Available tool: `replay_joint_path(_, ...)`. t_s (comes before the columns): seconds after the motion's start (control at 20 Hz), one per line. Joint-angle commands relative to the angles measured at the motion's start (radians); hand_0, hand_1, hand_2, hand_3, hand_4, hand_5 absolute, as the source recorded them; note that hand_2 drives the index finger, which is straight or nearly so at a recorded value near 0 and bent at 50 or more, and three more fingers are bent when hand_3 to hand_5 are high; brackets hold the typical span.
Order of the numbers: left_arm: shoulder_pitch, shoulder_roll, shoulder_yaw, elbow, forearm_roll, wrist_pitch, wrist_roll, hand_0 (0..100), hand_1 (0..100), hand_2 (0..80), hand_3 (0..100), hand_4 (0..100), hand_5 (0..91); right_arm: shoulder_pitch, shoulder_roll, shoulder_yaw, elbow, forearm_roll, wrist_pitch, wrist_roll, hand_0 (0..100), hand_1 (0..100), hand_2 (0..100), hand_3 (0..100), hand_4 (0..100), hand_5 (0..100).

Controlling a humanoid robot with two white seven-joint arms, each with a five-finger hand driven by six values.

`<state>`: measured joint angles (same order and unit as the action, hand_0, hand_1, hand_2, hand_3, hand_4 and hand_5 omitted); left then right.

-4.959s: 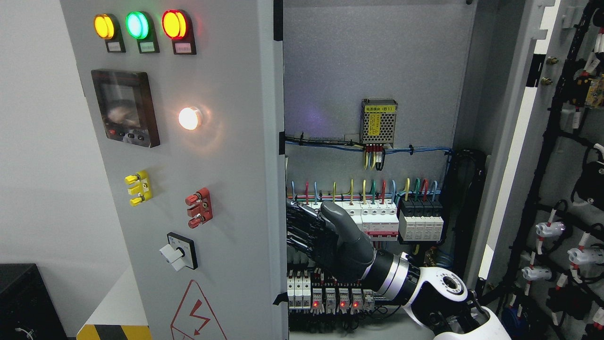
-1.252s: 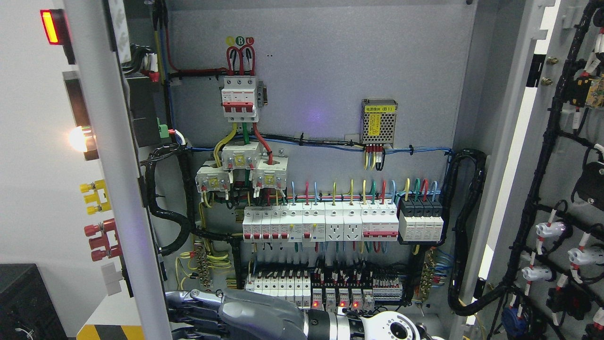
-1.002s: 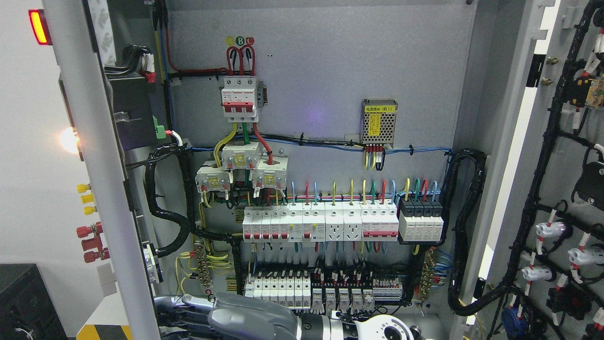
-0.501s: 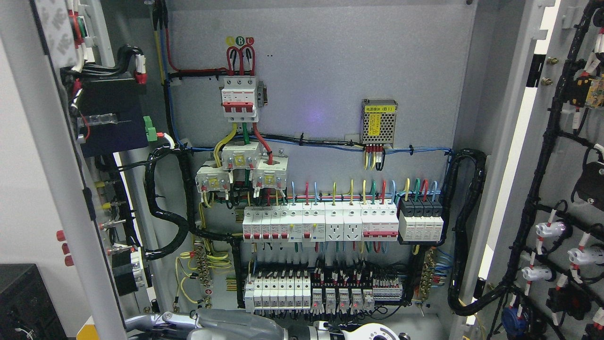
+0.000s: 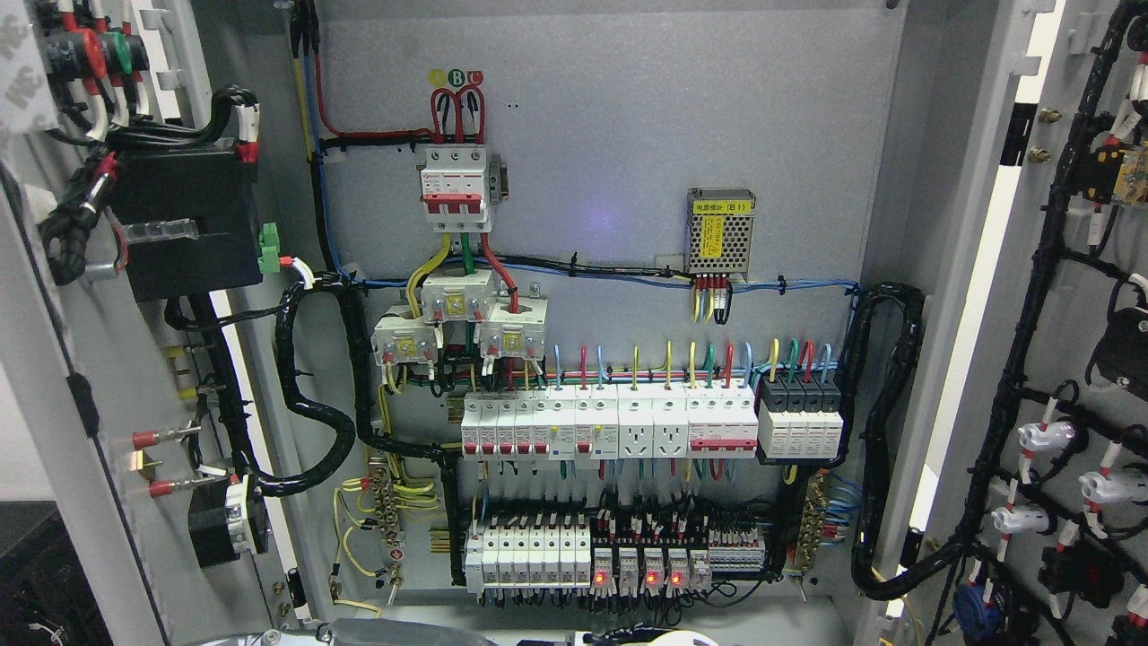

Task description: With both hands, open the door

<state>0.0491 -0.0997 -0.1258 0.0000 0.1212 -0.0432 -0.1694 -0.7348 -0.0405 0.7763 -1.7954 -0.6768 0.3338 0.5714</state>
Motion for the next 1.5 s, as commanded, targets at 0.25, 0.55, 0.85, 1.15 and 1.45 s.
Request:
replay_joint_path(0.25, -0.002, -0.002, 0.0, -0.018, 0.0, 0.0, -0.001, 12, 56, 0.0, 0, 0, 0.0, 0.009, 0.065, 0.023, 0.019, 0.032, 0.002, -0.03, 10, 13, 0, 0, 0, 0)
replay_joint_path(0.55, -0.008, -0.002, -0.002, -0.032, 0.0, 0.0, 0.001, 12, 56, 0.0, 0, 0, 0.0, 0.015, 0.077, 0.041, 0.018, 0.04, 0.004, -0.03, 10, 13, 0, 0, 0, 0)
replay_joint_path(0.85, -0.008, -0.002, -0.002, -0.037, -0.002, 0.0, -0.002, 12, 56, 0.0, 0, 0, 0.0, 0.015, 0.08, 0.057, 0.016, 0.04, 0.004, -0.03, 10, 13, 0, 0, 0, 0)
replay_joint_path(1.15, -0.02, -0.003, -0.006, -0.046, -0.011, 0.0, -0.002, 12, 56, 0.0, 0, 0, 0.0, 0.012, 0.103, 0.058, 0.027, 0.051, 0.004, -0.03, 10, 13, 0, 0, 0, 0)
replay_joint_path(1.45, -0.02, -0.002, -0.006, -0.046, -0.011, 0.0, 0.001, 12, 56, 0.0, 0, 0, 0.0, 0.015, 0.102, 0.038, 0.031, 0.065, 0.002, -0.028, 10, 13, 0, 0, 0, 0)
